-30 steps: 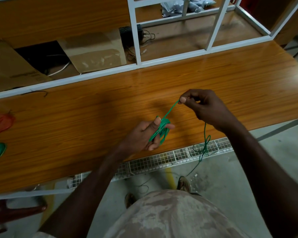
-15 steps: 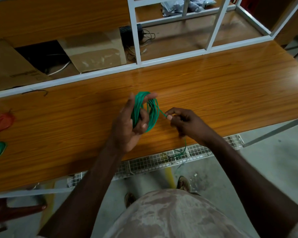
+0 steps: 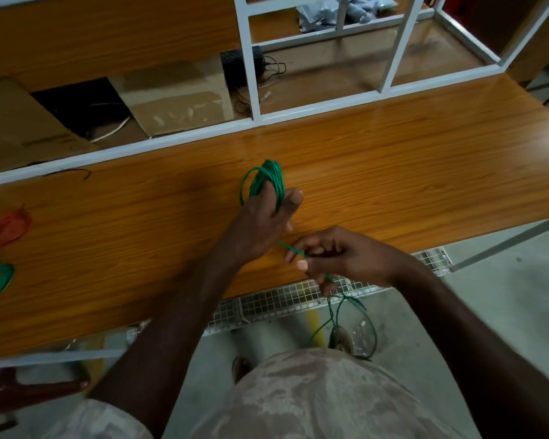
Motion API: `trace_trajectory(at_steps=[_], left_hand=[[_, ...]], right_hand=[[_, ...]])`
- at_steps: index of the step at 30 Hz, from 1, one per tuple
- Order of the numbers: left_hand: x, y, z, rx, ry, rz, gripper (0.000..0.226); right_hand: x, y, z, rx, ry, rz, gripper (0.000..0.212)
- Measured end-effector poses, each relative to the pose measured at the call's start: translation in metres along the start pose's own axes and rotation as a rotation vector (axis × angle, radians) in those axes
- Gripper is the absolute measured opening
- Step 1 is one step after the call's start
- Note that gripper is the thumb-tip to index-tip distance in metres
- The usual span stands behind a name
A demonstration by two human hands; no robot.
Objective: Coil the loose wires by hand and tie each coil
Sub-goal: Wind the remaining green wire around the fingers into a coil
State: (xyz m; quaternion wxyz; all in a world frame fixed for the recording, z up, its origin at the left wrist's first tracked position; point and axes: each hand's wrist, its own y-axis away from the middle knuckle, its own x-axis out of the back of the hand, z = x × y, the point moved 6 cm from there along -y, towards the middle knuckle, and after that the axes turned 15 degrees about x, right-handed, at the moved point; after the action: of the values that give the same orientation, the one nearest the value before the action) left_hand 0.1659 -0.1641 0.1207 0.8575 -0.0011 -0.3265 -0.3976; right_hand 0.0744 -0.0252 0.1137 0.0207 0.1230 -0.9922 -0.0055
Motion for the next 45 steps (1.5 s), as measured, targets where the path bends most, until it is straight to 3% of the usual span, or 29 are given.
trace_trajectory(at_steps=[2,5,8,10,12,18,23,27,32,37,40,45], left_hand=[[-0.004,-0.001,-0.012,0.026,-0.105,-0.006,0.079],[-0.012,0.009,-0.014,-0.005,-0.131,-0.105,0.076],[-0.028,0.022,-0.012,0.008,0.015,-0.237,0.074],[-0.035,0.028,-0.006,0.032,0.156,-0.304,0.059],[-0.037,0.033,0.002,0.037,0.277,-0.323,0.066],[-0.017,0.042,0.006,0.067,0.629,-0.253,0.065],[0.008,0.041,0.009,0.042,0.823,-0.236,0.061],[0.025,0.035,0.009,0.06,0.892,-0.186,0.062],[0.036,0.032,0.008,0.063,0.954,-0.146,0.061],[0.04,0.033,0.008,0.079,0.974,-0.107,0.061],[0.043,0.031,0.009,0.061,0.993,-0.096,0.061],[0.043,0.03,0.009,0.052,0.992,-0.101,0.062]], right_hand=[[0.018,0.005,-0.009,0.016,0.044,0.065,0.016],[0.055,0.013,-0.023,0.096,0.211,0.264,0.02],[0.077,0.011,-0.028,0.144,0.324,0.348,0.026],[0.082,0.005,-0.031,0.184,0.372,0.366,0.025],[0.084,-0.003,-0.032,0.224,0.394,0.391,0.021],[0.078,-0.015,-0.003,0.226,0.295,0.317,0.017],[0.065,-0.008,0.035,0.075,0.196,0.255,0.02],[0.057,-0.003,0.048,0.024,0.19,0.249,0.024],[0.065,0.009,0.064,-0.046,0.136,0.373,0.031],[0.067,0.024,0.075,-0.097,0.203,0.336,0.033],[0.065,0.029,0.081,-0.121,0.25,0.212,0.038],[0.02,0.046,0.073,-0.306,0.133,-0.483,0.037]])
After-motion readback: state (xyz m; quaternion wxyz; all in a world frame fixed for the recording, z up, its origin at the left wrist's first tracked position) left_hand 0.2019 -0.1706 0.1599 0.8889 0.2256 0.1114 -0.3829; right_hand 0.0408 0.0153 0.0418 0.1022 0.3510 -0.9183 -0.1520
